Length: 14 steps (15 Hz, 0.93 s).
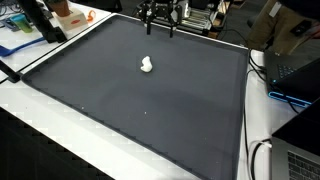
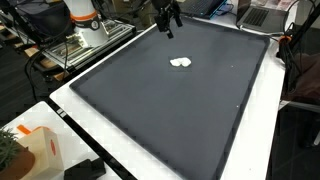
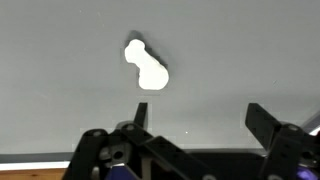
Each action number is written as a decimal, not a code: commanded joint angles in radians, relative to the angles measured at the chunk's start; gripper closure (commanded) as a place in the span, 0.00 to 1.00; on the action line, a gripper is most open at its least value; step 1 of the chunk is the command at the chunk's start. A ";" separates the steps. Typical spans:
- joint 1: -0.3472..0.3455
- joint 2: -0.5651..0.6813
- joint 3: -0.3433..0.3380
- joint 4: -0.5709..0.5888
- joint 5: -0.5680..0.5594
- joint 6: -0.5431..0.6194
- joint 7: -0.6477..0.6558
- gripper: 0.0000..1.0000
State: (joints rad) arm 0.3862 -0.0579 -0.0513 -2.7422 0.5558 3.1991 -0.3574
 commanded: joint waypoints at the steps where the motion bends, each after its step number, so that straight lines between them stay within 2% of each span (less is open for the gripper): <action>1: 0.015 0.033 -0.008 0.004 0.022 0.041 -0.010 0.00; 7: -0.002 0.123 0.000 0.033 0.017 0.069 0.004 0.00; 8: -0.100 0.129 0.060 0.020 -0.169 0.070 0.157 0.00; 12: -0.156 0.196 0.077 0.033 -0.318 0.099 0.276 0.00; 13: -0.145 0.211 0.075 0.041 -0.258 0.106 0.229 0.00; 14: -0.157 0.223 0.079 0.041 -0.270 0.112 0.238 0.00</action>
State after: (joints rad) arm 0.2560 0.1123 0.0074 -2.7176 0.2897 3.2779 -0.1297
